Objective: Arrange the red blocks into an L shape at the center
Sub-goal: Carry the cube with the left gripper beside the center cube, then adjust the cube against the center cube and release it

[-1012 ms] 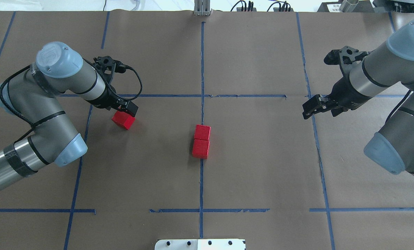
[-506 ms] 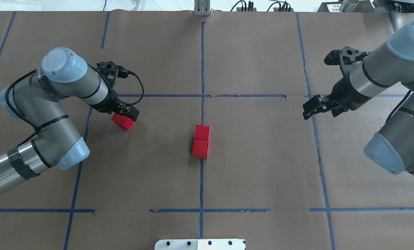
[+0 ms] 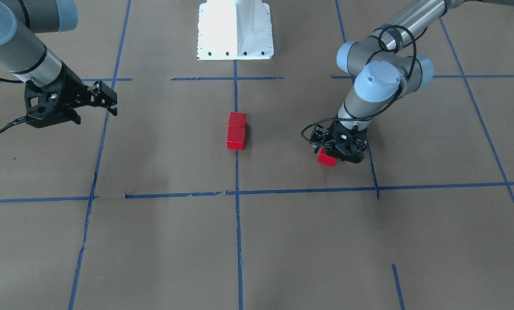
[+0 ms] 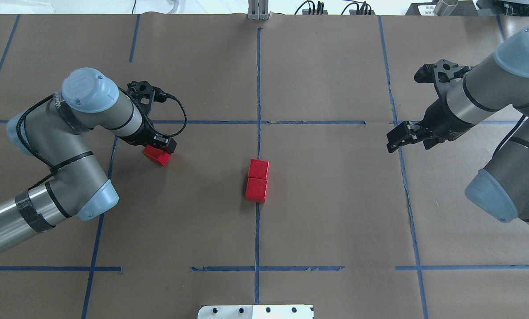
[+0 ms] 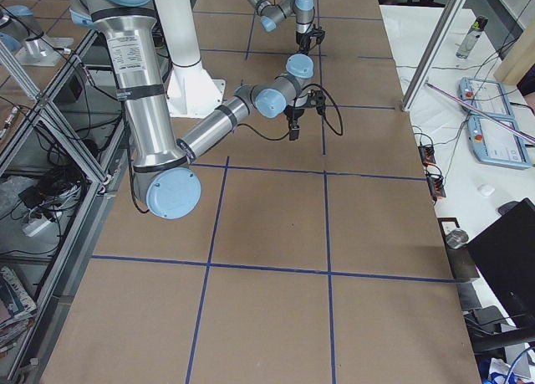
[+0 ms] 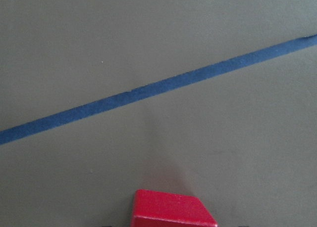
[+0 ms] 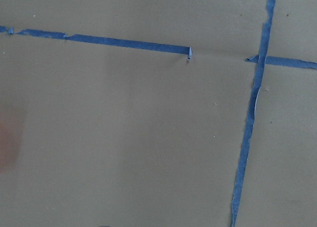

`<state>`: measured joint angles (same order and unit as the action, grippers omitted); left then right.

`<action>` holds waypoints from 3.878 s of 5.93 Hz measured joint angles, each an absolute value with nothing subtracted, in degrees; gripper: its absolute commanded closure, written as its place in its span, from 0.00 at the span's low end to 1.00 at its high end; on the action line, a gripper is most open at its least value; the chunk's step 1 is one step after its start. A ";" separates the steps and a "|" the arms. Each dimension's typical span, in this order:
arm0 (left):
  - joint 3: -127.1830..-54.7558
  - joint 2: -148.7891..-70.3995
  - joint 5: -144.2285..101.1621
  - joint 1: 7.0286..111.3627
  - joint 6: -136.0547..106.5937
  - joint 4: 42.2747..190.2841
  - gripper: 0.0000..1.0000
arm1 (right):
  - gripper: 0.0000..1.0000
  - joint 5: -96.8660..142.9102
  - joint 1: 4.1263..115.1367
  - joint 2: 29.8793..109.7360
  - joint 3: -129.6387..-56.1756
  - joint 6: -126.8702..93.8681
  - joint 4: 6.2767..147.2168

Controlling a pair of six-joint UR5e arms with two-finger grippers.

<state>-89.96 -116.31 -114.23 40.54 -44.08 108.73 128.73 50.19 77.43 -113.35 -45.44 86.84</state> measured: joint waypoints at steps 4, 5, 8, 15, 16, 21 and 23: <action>-94.16 -121.08 -109.67 40.29 -59.40 97.32 1.00 | 0.00 128.70 50.25 78.19 -113.41 -45.44 86.84; -95.13 -124.10 -109.39 39.62 -73.70 91.49 1.00 | 0.00 128.60 50.26 78.28 -113.48 -45.44 86.84; -95.19 -129.03 -108.68 34.47 -119.04 87.63 1.00 | 0.00 128.42 50.23 78.39 -113.46 -45.47 86.84; -87.27 -134.20 -108.72 30.55 -155.41 88.33 1.00 | 0.00 128.49 50.11 78.34 -113.61 -48.40 86.84; -86.15 -135.10 -108.69 30.21 -155.52 88.33 1.00 | 0.00 128.52 50.10 78.32 -113.67 -48.80 86.84; -83.32 -137.18 -108.60 29.60 -155.30 88.62 1.00 | 0.00 128.50 50.10 78.34 -113.65 -48.95 86.84; -83.06 -137.48 -107.94 29.54 -154.99 88.68 1.00 | 0.00 128.50 50.10 78.33 -113.64 -48.89 86.84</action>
<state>-83.06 -137.48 -107.94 29.54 -154.99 88.68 128.50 50.10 78.33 -113.64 -48.89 86.84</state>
